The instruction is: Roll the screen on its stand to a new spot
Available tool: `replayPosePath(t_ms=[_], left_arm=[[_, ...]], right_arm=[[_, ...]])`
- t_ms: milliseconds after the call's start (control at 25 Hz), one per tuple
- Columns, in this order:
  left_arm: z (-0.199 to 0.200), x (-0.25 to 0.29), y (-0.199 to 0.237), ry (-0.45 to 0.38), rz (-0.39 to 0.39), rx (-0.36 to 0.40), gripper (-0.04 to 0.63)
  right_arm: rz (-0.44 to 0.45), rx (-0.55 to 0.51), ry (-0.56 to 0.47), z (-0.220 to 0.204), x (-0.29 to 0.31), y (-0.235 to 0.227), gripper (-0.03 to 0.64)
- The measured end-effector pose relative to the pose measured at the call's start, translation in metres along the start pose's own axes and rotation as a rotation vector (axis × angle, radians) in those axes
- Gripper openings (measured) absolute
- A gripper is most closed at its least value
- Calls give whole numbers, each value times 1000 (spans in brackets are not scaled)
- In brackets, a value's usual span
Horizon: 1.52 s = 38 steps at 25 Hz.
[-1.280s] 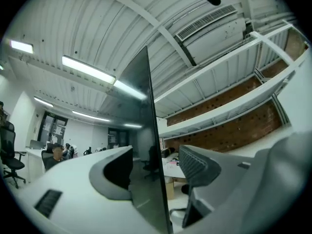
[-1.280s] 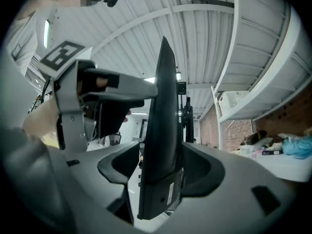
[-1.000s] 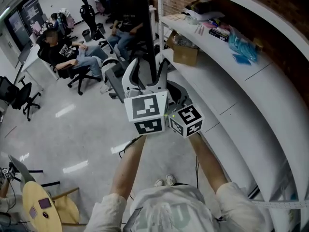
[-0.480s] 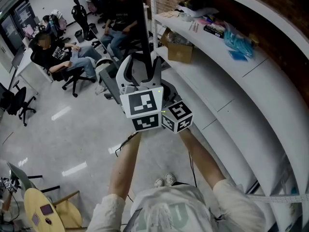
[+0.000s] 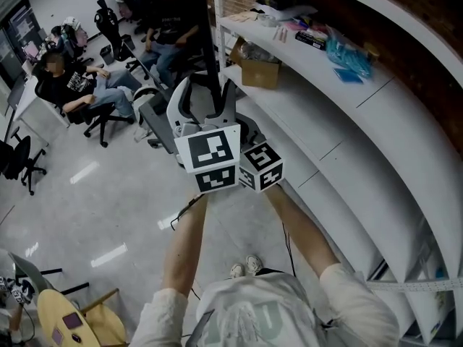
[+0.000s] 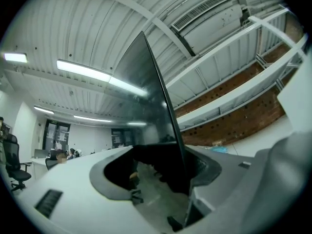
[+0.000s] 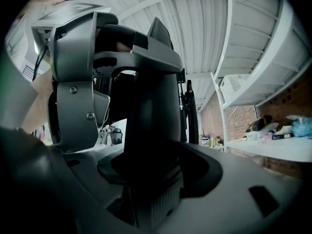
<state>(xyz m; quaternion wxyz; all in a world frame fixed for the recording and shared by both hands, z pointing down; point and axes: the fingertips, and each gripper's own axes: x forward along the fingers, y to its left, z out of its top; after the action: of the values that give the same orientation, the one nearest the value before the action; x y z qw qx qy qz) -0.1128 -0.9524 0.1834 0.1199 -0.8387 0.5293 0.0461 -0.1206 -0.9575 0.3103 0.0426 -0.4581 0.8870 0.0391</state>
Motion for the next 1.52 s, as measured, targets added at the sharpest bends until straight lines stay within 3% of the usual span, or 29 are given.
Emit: replayPosePath(t_ms=[600,1000,1520], left_arm=[[6,-28,2,-16,-35,-7,293],[22,-71,-13,-28,-85,-17,293],[42,-150,-40,-34,-91,2,270]], right_arm=[[-50,0,2,1,-13,23,249],[-104,-4,-2,11,-48,53,239],[-132,11,-17,15,-112,109,250]])
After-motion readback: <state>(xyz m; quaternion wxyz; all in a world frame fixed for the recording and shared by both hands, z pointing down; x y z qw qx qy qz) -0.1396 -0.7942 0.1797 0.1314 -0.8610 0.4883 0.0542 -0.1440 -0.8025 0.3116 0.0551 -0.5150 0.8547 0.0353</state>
